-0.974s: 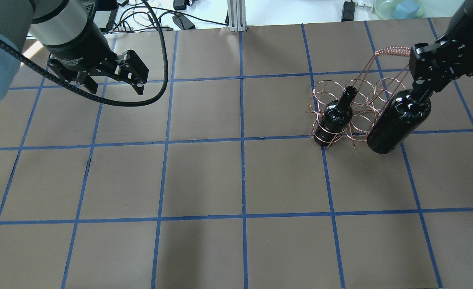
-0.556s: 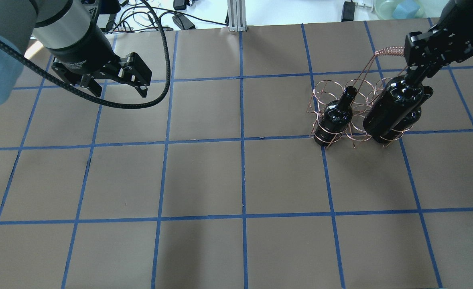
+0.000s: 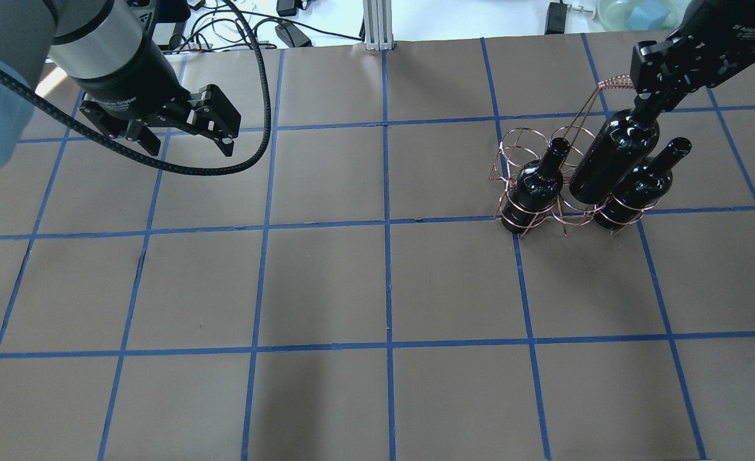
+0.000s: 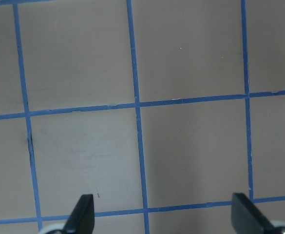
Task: Place wine into wine basket
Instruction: 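Lower the bottle into the middle rack slot with the right gripper, then open the right gripper and raise it off the bottle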
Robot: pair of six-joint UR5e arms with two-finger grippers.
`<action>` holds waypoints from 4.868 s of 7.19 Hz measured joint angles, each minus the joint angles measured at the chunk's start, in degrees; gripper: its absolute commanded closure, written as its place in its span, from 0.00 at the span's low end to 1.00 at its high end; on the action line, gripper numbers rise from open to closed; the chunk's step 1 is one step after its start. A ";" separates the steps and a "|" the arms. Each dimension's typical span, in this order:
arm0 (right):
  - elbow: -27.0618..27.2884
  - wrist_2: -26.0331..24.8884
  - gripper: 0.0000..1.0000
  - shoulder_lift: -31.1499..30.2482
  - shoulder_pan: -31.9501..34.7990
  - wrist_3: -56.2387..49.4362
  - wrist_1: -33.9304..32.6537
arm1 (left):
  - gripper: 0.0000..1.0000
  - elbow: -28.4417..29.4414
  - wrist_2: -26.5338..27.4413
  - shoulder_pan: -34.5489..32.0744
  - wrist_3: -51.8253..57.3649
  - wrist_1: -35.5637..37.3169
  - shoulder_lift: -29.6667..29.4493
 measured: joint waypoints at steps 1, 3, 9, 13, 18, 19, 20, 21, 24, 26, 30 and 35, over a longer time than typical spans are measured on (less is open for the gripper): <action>0.00 0.04 0.96 0.37 -0.45 -0.55 -0.14 | 0.00 -0.04 0.08 -0.03 0.01 -0.07 0.04; 0.03 0.20 0.96 0.85 -0.72 -0.56 -0.17 | 0.00 -0.08 0.12 -0.07 0.02 -0.15 0.08; 0.34 1.10 0.96 2.17 -0.68 0.19 -1.45 | 0.00 -0.17 0.38 -0.09 -0.01 -0.22 0.28; 1.30 1.04 0.96 3.02 -0.70 0.69 -1.69 | 0.00 -0.26 0.39 -0.09 0.02 -0.25 0.43; 6.02 1.14 0.96 5.03 -0.34 5.03 -5.62 | 0.00 -0.26 0.39 -0.09 0.02 -0.25 0.63; 6.31 1.11 0.94 5.34 -0.29 5.55 -5.99 | 0.00 -0.26 0.39 -0.09 0.01 -0.25 0.67; 6.51 1.07 0.93 5.64 -0.26 5.86 -6.13 | 0.00 -0.26 0.39 -0.09 0.02 -0.25 0.68; 6.66 0.96 0.89 6.03 -0.24 6.03 -6.22 | 0.00 -0.26 0.39 -0.09 0.02 -0.25 0.69; 7.19 0.68 0.42 6.68 -0.24 6.55 -6.16 | 0.00 -0.26 0.41 -0.02 0.02 -0.34 0.83; 7.90 0.46 0.23 6.60 -0.14 9.17 -6.27 | 0.00 -0.26 0.47 0.00 0.01 -0.62 0.93; 2.02 -1.57 0.16 4.89 3.14 11.19 -0.77 | 0.00 -0.26 0.48 0.00 0.02 -0.81 1.04; -2.31 -1.18 0.01 -1.65 11.32 19.87 4.83 | 0.00 -0.26 0.47 0.00 0.02 -1.13 1.07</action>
